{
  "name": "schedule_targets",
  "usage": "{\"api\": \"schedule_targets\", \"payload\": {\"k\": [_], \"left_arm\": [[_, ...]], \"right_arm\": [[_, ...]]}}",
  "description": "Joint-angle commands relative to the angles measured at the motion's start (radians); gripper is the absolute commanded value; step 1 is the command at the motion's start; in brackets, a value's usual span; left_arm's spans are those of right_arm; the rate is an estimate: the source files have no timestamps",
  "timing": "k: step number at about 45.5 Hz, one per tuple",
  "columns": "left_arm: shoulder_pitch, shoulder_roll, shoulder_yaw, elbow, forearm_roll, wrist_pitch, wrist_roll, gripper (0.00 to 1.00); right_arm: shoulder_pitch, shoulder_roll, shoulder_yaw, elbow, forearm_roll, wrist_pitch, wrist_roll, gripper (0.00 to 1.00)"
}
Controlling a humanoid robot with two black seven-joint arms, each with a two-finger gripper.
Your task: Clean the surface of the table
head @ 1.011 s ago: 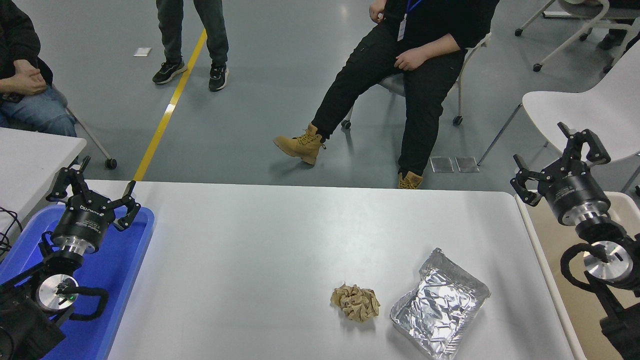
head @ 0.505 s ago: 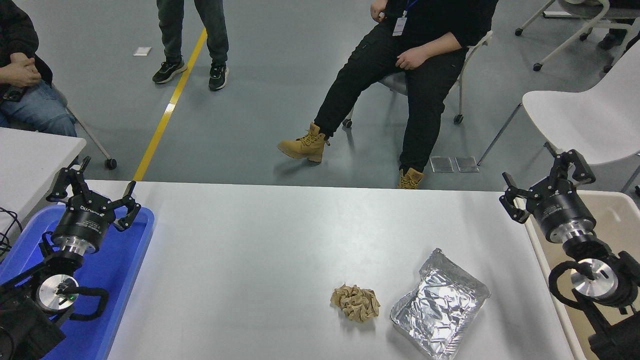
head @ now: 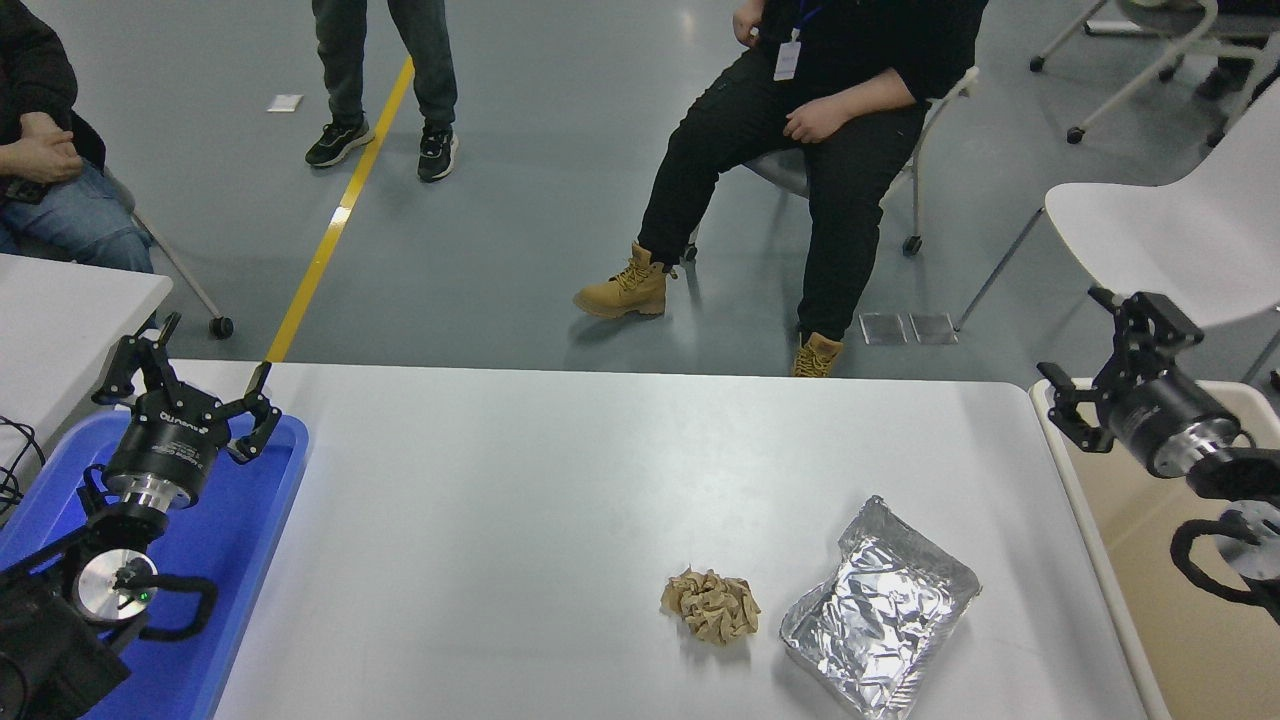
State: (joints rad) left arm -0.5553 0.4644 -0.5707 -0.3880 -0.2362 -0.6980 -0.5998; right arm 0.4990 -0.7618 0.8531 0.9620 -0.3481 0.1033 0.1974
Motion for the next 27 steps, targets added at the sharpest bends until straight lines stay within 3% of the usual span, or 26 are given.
{"api": "schedule_targets", "payload": {"k": [1, 13, 21, 27], "left_arm": [[0.0, 0.0, 0.0, 0.0, 0.0, 0.0, 0.0, 1.0], [0.0, 0.0, 0.002, 0.0, 0.0, 0.0, 0.0, 1.0], [0.0, 0.0, 0.0, 0.0, 0.0, 0.0, 0.0, 1.0], [0.0, 0.0, 0.0, 0.0, 0.0, 0.0, 0.0, 1.0]], "right_arm": [[0.108, -0.208, -0.209, -0.002, 0.006, 0.003, 0.001, 0.98], [0.321, -0.306, -0.52, 0.006, -0.055, 0.171, 0.002, 0.98], [0.519, -0.309, -0.655, 0.008, -0.368, 0.259, 0.013, 0.98], [0.55, -0.298, -0.686, 0.02, -0.652, 0.266, 0.072, 0.98]]}}
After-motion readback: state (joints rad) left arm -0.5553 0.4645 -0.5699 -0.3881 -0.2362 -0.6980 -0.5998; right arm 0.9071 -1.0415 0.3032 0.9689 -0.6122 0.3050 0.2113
